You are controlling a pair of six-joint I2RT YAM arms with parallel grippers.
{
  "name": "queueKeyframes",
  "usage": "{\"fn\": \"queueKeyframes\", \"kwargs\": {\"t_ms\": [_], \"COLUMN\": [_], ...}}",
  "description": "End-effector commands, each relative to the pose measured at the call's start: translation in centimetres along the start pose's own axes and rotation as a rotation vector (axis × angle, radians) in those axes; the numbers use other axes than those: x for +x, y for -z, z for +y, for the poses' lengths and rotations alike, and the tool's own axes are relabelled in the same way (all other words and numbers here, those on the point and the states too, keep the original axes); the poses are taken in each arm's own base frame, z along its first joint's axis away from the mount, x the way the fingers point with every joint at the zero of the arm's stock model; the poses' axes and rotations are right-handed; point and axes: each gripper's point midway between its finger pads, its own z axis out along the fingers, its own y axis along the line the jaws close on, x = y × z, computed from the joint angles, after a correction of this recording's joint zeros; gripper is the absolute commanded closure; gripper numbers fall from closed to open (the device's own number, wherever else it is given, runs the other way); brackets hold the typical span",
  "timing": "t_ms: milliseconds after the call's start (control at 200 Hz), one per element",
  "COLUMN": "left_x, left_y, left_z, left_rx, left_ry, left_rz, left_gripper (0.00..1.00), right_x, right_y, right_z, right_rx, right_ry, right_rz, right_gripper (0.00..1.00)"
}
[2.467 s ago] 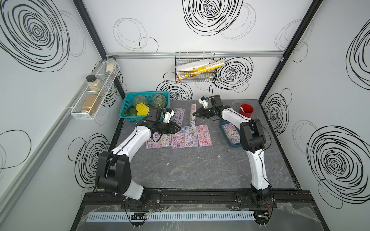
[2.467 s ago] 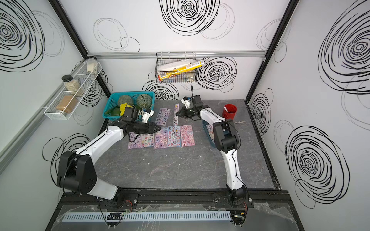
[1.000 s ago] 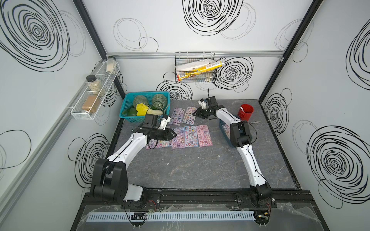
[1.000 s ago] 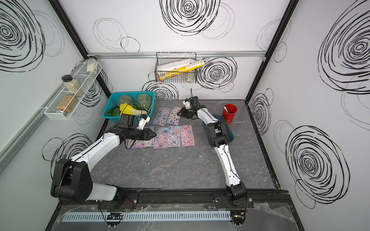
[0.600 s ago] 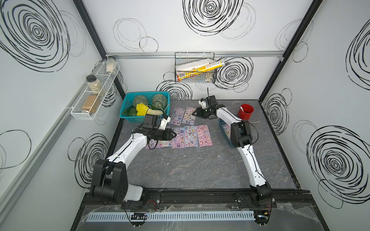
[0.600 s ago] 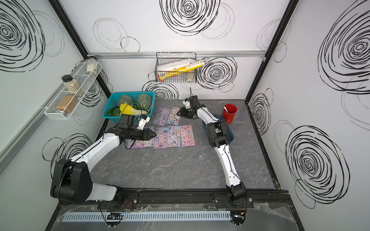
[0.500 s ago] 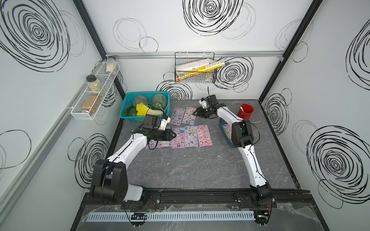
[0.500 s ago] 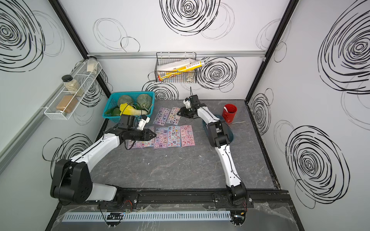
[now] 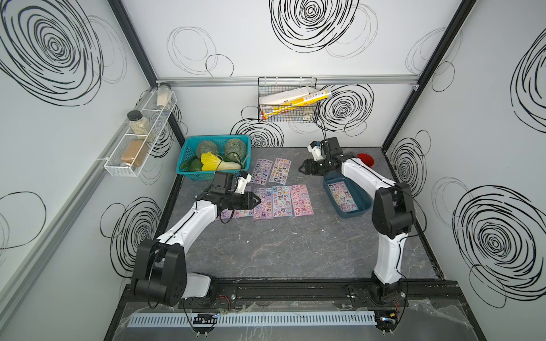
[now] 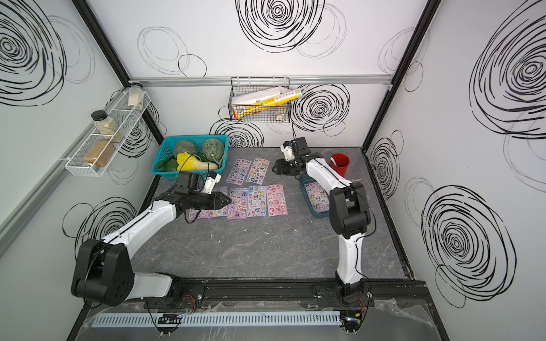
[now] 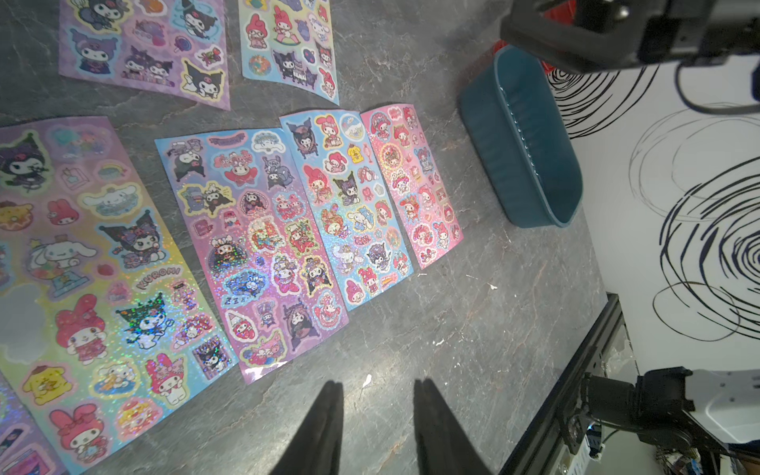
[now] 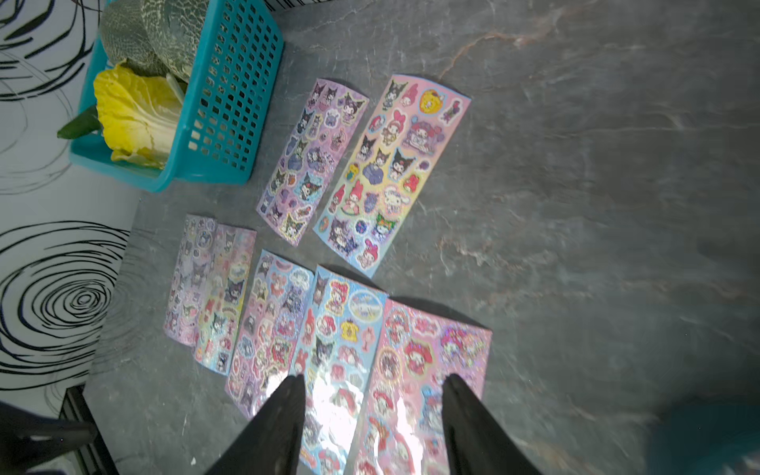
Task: Take the stickers out of the storage box
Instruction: Place the sticker at the center of the board, then pick up the sticker from the storage box.
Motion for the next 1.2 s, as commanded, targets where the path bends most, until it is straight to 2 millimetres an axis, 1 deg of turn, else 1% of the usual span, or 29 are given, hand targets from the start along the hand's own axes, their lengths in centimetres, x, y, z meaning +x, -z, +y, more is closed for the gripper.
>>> {"fn": "queueKeyframes", "kwargs": {"t_ms": [0, 75, 125, 200, 230, 290, 375, 441, 461, 476, 541, 646, 716, 756, 846, 951, 1191], "left_x": [-1.1, -1.1, -1.0, -1.0, -1.1, -1.2, -1.3, -1.2, -1.1, -1.2, -1.1, -1.2, -1.2, -1.2, -1.2, -1.2, -1.1], "left_y": [0.6, 0.5, 0.4, 0.3, 0.3, 0.3, 0.3, 0.4, 0.4, 0.4, 0.4, 0.4, 0.4, 0.4, 0.4, 0.3, 0.2], "left_z": [-0.9, -1.0, -1.0, -1.0, -1.1, -1.2, -1.1, -1.1, -1.1, -1.1, -1.1, -1.1, -1.1, -1.1, -1.1, -1.0, -1.0], "left_rx": [0.020, 0.025, 0.028, 0.036, 0.040, 0.043, 0.037, 0.035, 0.036, 0.036, 0.036, 0.035, 0.036, 0.036, 0.035, 0.037, 0.038], "left_ry": [-0.032, -0.029, -0.027, -0.021, -0.022, -0.024, -0.026, -0.025, -0.025, -0.026, -0.024, -0.026, -0.025, -0.024, -0.026, -0.025, -0.024], "left_rz": [-0.055, -0.055, -0.053, -0.047, -0.047, -0.047, -0.052, -0.052, -0.052, -0.054, -0.053, -0.055, -0.054, -0.053, -0.054, -0.052, -0.048], "left_gripper": [0.65, 0.65, 0.65, 0.65, 0.65, 0.65, 0.65, 0.65, 0.65, 0.65, 0.65, 0.65, 0.65, 0.65, 0.65, 0.65, 0.65], "right_x": [1.4, 2.9, 3.6, 4.6, 5.1, 6.0, 7.5, 8.3, 8.5, 8.7, 9.2, 10.3, 10.9, 11.1, 11.3, 11.1, 11.3], "right_y": [3.4, 5.8, 7.4, 9.3, 9.9, 10.5, 10.8, 11.0, 11.1, 11.1, 11.2, 10.4, 9.9, 9.5, 8.4, 7.3, 5.2], "right_z": [-3.2, -4.9, -5.9, -7.2, -7.8, -9.0, -10.7, -11.7, -11.9, -12.2, -13.3, -14.8, -15.8, -16.2, -16.4, -16.6, -18.2], "right_rx": [0.105, 0.162, 0.220, 0.299, 0.330, 0.380, 0.426, 0.436, 0.443, 0.451, 0.498, 0.557, 0.590, 0.599, 0.582, 0.563, 0.589], "right_ry": [-0.005, -0.028, -0.041, -0.048, -0.052, -0.058, -0.085, -0.114, -0.120, -0.125, -0.127, -0.113, -0.108, -0.105, -0.103, -0.109, -0.106], "right_rz": [-0.053, -0.089, -0.114, -0.136, -0.138, -0.137, -0.110, -0.086, -0.087, -0.086, -0.078, -0.012, 0.020, 0.032, 0.065, 0.084, 0.141], "right_gripper": [0.42, 0.41, 0.40, 0.34, 0.34, 0.34, 0.33, 0.33, 0.33, 0.30, 0.28, 0.25, 0.22, 0.17, 0.15, 0.13, 0.10]}}
